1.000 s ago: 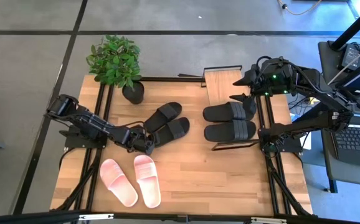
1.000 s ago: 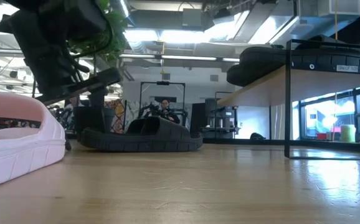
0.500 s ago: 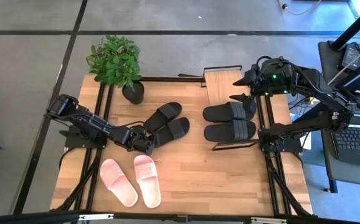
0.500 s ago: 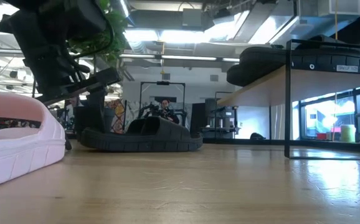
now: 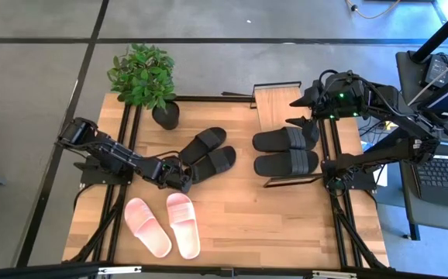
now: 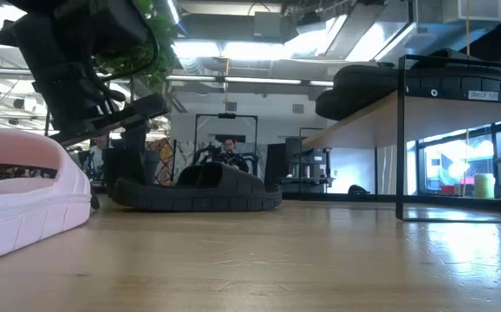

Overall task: Pick and place slides into the shelf
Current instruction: Put the black slide on the shelf

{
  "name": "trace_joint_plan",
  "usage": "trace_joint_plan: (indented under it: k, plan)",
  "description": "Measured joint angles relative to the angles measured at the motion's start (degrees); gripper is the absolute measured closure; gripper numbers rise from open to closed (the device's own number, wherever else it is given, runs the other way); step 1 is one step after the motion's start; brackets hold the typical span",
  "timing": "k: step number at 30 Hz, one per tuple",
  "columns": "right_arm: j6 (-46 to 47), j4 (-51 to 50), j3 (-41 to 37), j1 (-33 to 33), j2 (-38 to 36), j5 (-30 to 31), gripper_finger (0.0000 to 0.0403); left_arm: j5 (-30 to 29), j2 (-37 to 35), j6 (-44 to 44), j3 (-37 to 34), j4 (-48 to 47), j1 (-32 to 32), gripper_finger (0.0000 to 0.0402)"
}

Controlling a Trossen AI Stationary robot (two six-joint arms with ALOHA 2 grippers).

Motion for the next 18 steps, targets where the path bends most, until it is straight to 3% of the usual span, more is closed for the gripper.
trace_joint_plan:
  k: [18]
  plan:
    - [-0.1,0.0,0.0,0.0,0.0,0.0,0.0128,0.0,0.0,-1.6,0.0,1.7,0.0,0.0129]
